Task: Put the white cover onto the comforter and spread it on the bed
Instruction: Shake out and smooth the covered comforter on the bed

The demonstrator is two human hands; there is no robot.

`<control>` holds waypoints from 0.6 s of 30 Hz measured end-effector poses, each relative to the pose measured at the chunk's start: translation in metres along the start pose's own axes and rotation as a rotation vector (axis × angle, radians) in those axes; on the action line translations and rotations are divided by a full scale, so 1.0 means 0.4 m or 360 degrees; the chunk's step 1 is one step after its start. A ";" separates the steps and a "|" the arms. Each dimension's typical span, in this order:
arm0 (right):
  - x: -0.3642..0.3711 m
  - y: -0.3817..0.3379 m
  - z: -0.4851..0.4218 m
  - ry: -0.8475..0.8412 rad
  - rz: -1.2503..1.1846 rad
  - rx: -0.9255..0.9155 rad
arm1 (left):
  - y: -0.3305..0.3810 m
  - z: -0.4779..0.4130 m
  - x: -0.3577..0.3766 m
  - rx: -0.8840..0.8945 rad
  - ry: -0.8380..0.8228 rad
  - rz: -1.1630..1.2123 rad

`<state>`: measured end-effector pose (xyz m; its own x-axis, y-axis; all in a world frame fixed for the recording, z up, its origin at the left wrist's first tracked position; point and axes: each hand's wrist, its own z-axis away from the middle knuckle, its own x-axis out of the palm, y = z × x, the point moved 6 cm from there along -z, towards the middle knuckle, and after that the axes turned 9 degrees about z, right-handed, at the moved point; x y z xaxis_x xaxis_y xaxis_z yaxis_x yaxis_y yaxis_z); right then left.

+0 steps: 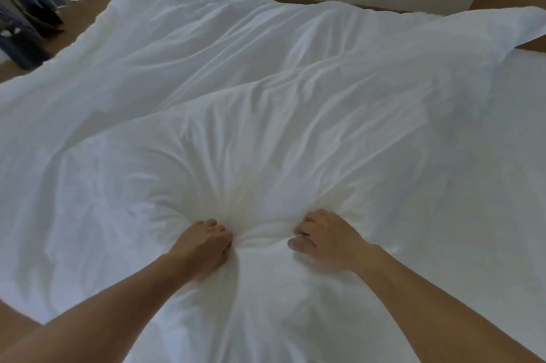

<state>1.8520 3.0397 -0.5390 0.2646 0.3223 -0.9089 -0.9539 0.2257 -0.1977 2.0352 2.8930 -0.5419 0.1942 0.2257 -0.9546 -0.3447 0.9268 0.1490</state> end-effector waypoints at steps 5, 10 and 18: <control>0.056 -0.045 0.092 -0.0126 0.0204 -0.0384 | 0.022 0.068 0.003 -0.0192 -0.0052 0.0310; 0.018 -0.040 0.130 0.0643 -0.0060 -0.0358 | 0.080 0.137 0.010 -0.0015 -0.0163 0.0301; -0.043 -0.077 0.251 0.1185 -0.0152 -0.0316 | 0.090 0.237 0.005 0.0213 0.0341 0.0400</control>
<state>1.8911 3.1196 -0.4802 0.2494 -0.4089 -0.8778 -0.9578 0.0298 -0.2860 2.1102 2.9554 -0.5139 -0.0835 0.3966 -0.9142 -0.2309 0.8847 0.4049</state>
